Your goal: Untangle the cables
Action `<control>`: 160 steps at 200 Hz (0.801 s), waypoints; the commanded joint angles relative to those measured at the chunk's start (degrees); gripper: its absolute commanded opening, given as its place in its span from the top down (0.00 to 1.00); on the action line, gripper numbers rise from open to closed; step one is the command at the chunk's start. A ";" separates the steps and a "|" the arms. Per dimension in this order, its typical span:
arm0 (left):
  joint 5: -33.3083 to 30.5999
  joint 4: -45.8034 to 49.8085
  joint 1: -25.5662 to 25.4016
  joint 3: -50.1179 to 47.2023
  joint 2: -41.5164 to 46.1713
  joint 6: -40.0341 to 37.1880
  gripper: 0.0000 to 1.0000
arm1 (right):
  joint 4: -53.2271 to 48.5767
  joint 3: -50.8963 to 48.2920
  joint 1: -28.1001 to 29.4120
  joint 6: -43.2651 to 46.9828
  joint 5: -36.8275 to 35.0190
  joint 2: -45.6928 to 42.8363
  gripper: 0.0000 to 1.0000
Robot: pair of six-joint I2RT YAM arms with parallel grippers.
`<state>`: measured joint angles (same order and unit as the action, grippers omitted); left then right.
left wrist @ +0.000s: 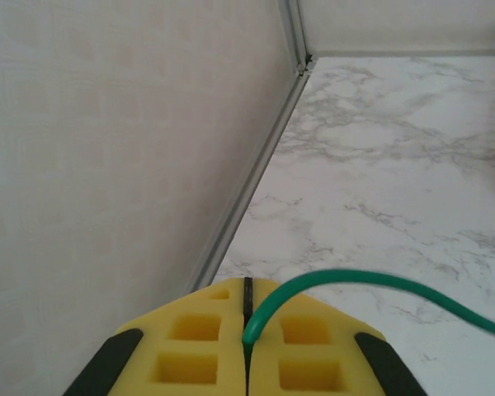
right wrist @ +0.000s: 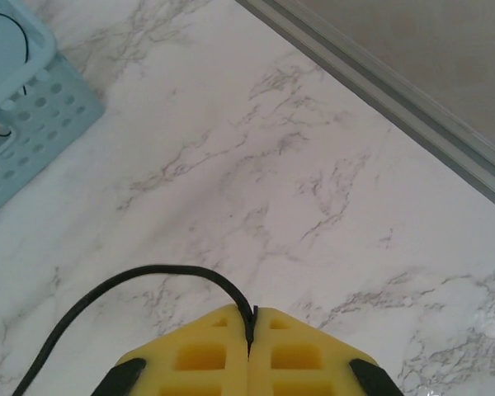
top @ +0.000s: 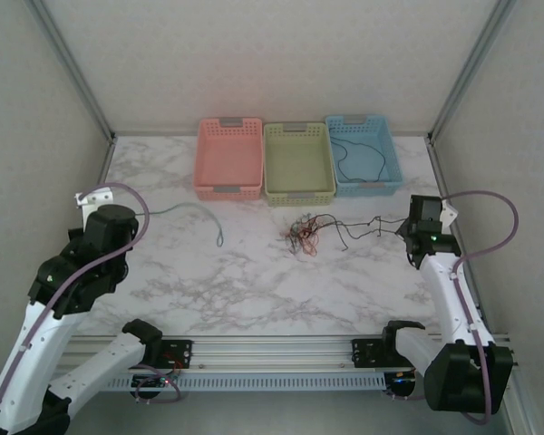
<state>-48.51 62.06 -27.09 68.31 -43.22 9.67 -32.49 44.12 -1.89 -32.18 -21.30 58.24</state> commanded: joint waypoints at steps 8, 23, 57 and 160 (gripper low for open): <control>4.59 -0.16 0.50 -1.55 -1.12 1.76 1.00 | 5.91 -2.76 -0.22 0.74 10.81 -1.88 1.00; 8.92 -1.16 0.50 -2.73 -2.14 2.92 1.00 | 8.29 -3.51 -0.11 0.63 17.45 -1.53 1.00; 21.21 -5.47 0.48 -5.78 -2.20 3.94 1.00 | 7.11 -2.90 0.12 1.66 20.20 0.29 1.00; 33.23 -13.63 0.48 2.35 -4.94 6.68 1.00 | 7.96 -4.96 1.32 2.20 23.85 0.08 1.00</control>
<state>-15.31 52.25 -27.09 67.29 -46.41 14.00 -25.26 40.27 -1.34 -30.70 0.97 58.24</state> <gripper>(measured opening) 0.055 0.054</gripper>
